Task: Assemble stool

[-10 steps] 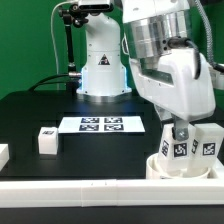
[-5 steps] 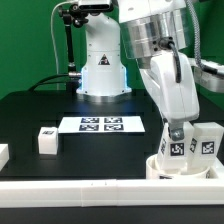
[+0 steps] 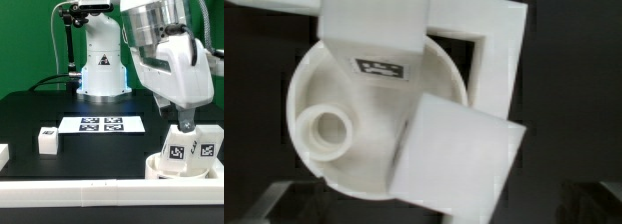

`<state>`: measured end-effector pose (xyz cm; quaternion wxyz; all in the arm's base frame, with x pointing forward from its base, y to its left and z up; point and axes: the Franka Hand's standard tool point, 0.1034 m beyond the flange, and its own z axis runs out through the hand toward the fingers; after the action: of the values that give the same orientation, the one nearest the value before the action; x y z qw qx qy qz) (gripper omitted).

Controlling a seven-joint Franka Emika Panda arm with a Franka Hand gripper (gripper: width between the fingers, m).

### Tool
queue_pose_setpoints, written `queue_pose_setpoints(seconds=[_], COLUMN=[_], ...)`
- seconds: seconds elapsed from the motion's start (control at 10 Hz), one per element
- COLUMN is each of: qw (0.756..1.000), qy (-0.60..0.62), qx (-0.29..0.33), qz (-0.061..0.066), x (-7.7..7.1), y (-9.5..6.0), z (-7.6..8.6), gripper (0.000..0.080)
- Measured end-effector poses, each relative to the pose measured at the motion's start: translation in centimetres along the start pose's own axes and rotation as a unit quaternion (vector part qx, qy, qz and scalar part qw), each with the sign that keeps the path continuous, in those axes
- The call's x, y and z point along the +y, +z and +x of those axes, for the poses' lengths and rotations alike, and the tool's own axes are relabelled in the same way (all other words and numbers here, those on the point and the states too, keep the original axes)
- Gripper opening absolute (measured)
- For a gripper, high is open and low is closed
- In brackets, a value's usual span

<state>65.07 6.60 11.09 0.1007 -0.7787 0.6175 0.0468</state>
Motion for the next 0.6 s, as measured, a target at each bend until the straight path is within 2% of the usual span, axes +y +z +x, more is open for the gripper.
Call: queue_pose_setpoints(seconds=[0.4, 0.6], qw=[0.989, 0.955], qy=[-0.147, -0.294], qx=[0.001, 0.021], qz=[0.001, -0.017], x=[-0.09, -0.20], y=[-0.13, -0.21], z=[-0.13, -0.47], gripper=[0.0648, 0.0648])
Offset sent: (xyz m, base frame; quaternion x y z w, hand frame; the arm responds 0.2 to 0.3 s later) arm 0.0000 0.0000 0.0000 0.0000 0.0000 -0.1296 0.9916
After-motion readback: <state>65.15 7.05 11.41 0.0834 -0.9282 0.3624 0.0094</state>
